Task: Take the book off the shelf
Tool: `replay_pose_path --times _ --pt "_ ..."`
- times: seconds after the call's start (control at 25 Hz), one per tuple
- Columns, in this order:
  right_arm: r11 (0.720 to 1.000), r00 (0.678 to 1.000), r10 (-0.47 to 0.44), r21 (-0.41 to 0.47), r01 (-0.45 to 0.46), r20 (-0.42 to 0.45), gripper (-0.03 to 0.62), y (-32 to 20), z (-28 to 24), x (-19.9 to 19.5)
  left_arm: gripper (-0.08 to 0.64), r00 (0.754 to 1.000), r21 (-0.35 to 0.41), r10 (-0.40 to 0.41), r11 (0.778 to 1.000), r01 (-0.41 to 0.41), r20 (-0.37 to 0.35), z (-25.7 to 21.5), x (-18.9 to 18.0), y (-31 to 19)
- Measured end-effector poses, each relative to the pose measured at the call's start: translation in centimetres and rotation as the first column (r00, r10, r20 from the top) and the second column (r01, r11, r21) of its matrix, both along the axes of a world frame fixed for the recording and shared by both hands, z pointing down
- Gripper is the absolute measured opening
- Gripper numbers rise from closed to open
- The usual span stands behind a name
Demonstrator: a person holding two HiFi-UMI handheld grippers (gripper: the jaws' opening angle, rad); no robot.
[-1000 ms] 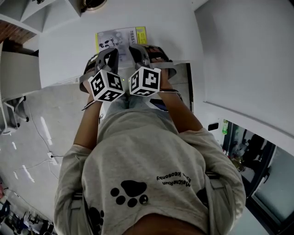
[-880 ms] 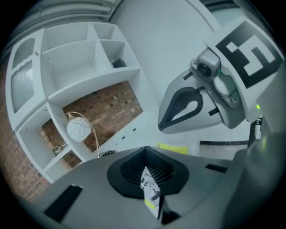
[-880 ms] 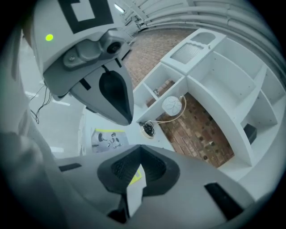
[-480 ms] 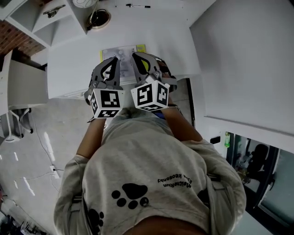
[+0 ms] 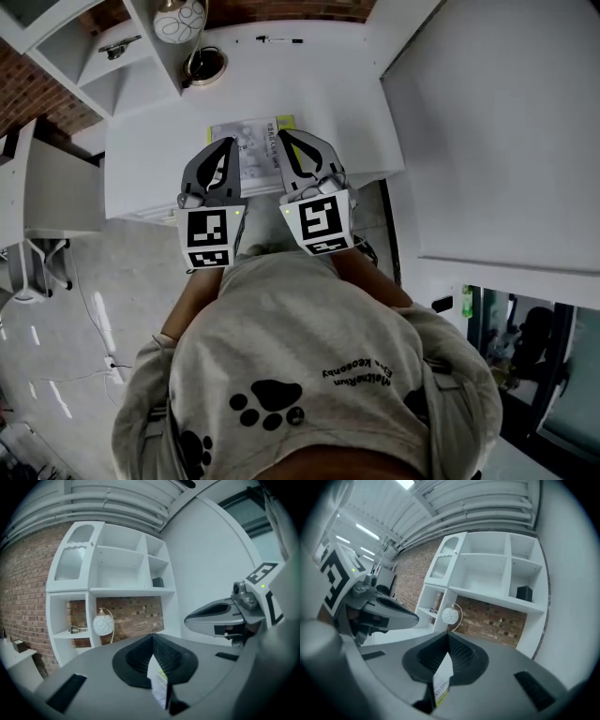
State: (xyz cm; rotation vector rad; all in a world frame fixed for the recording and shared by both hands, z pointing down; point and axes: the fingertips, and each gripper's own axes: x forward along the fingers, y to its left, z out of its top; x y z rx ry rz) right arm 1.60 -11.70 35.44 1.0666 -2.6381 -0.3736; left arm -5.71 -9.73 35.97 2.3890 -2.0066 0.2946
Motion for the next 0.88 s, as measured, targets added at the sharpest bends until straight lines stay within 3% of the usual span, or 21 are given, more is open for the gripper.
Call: replay_pose_path --times 0.12,0.2,0.44,0.88 --pt "0.998 0.992 0.003 -0.069 0.005 0.126 0.017 0.7 -0.5 0.8 0.009 0.999 0.013 -0.023 1.0 0.023 -0.039 -0.3 0.2 0.8" --pt "0.996 0.988 0.003 -0.088 0.011 0.157 0.017 1.3 -0.5 1.2 0.009 0.999 0.023 -0.038 0.999 0.039 -0.037 -0.2 0.5 1.5" --pt "0.994 0.98 -0.03 -0.099 0.05 0.194 0.016 3.2 0.2 1.9 0.009 0.998 0.034 -0.041 0.999 0.043 -0.048 0.3 2.3 2.7" --pt "0.993 0.981 -0.065 -0.089 0.082 0.182 0.015 4.6 0.0 2.0 0.009 0.998 0.041 -0.034 0.999 0.036 -0.043 0.6 3.7 3.9"
